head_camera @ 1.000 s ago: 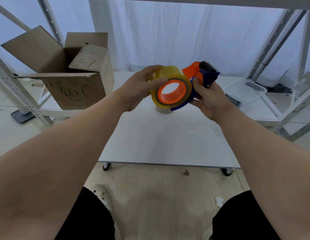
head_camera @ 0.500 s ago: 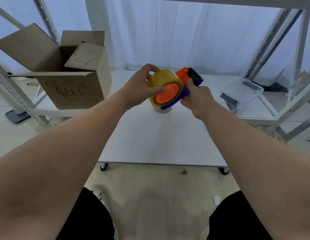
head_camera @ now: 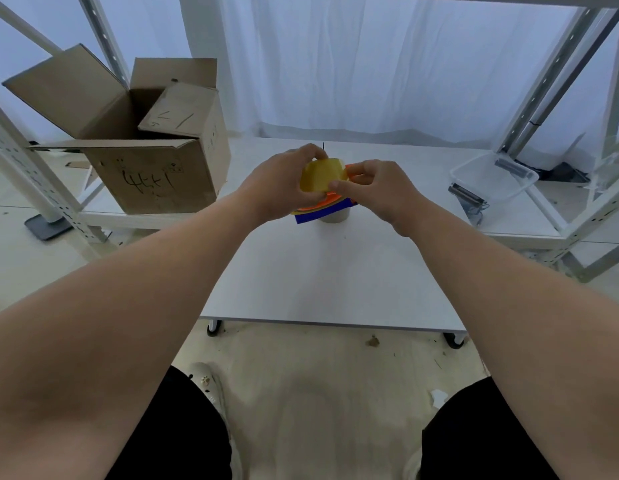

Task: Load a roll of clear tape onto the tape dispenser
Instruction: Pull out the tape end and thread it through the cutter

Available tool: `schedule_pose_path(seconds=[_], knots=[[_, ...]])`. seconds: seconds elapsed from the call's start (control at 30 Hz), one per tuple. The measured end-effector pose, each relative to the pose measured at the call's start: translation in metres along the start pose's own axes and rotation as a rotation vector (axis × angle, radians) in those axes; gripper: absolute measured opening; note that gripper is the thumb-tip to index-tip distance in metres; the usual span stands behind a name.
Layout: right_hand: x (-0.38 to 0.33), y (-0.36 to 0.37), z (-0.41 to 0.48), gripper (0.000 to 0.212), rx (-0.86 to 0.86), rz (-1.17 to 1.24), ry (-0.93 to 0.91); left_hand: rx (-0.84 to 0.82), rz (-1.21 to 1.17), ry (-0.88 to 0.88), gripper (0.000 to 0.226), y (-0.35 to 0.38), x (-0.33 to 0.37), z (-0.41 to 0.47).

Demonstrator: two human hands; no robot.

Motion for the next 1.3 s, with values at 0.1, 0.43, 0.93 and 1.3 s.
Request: schedule_pose_path(seconds=[0.1, 0.43, 0.93, 1.3], knots=[[0.002, -0.001, -0.001, 0.054, -0.017, 0.018, -0.001, -0.01, 0.023, 0.012, 0.064, 0.001, 0.002, -0.002], [-0.004, -0.002, 0.003, 0.032, -0.044, -0.112, -0.07, -0.007, 0.123, 0.037, 0.061, 0.003, 0.012, -0.004], [-0.005, 0.001, 0.0, 0.04, -0.079, -0.15, -0.104, -0.032, 0.15, 0.029, 0.062, 0.005, 0.007, -0.001], [-0.013, -0.008, 0.0, 0.028, 0.056, -0.319, -0.184, -0.017, 0.171, 0.038, 0.064, 0.005, 0.011, -0.002]])
Point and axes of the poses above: each hand's wrist, its own z-axis towards the middle knuckle, its own y-axis out of the palm, x = y × z, the point moved 6 cm from there along z, towards the middle knuckle, and after that the axes turned 15 degrees about -y, right-handed, at the moved point
